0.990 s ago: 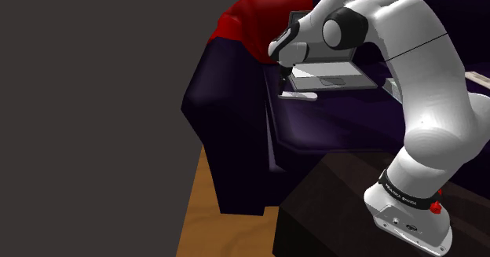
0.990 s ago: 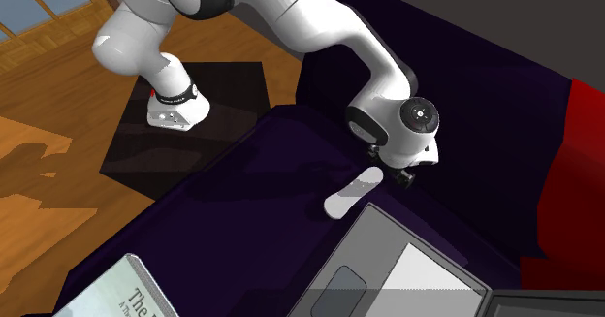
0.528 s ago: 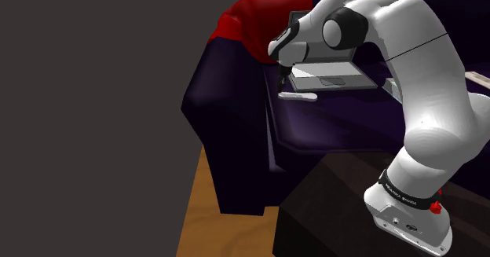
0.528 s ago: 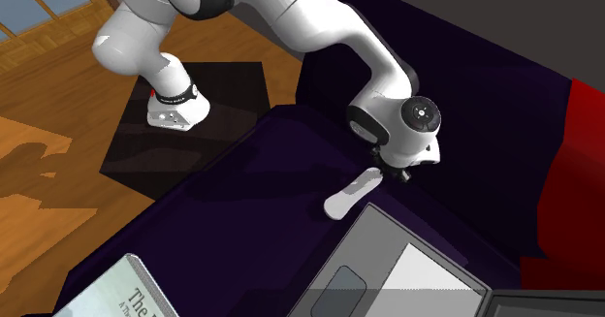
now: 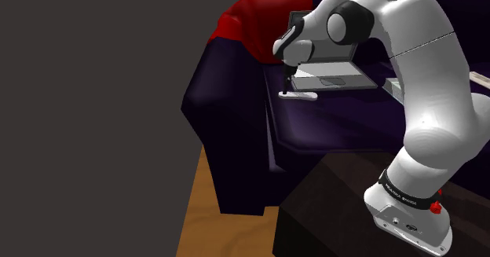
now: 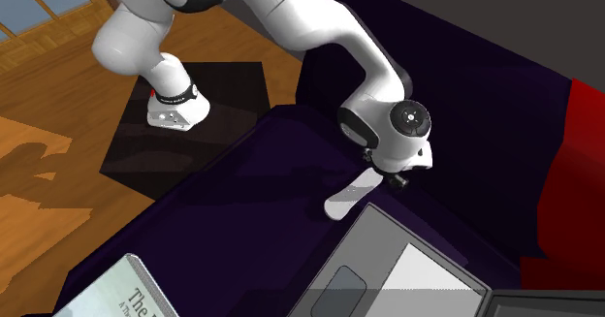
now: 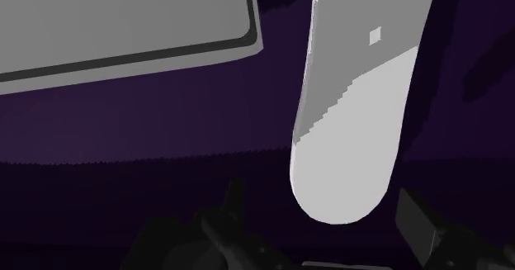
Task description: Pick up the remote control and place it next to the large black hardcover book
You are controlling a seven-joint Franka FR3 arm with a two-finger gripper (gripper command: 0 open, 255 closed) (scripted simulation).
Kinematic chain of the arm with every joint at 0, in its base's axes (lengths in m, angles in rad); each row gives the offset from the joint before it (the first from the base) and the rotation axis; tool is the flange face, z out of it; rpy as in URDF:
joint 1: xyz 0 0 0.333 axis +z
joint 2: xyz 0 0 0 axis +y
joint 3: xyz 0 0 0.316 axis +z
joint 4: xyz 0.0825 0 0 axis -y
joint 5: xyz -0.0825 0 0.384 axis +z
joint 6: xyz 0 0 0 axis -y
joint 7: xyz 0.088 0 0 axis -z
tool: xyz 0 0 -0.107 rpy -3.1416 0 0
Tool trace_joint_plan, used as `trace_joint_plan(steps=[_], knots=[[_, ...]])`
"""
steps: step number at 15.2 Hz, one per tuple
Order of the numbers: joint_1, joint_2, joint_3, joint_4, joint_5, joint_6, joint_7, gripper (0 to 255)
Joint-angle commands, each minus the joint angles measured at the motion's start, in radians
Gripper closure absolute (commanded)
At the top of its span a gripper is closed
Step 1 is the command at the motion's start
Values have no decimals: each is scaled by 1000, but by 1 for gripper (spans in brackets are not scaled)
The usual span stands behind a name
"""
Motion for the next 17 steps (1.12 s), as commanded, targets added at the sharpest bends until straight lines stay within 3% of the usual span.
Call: trace_joint_plan(steps=[1, 6, 17], knots=[[-6, -48, -15, -72, 0, 21, -18, 0], [-24, -155, -54, -230, -3, 69, -63, 0], [-44, -73, -20, -206, 37, 125, -87, 0]])
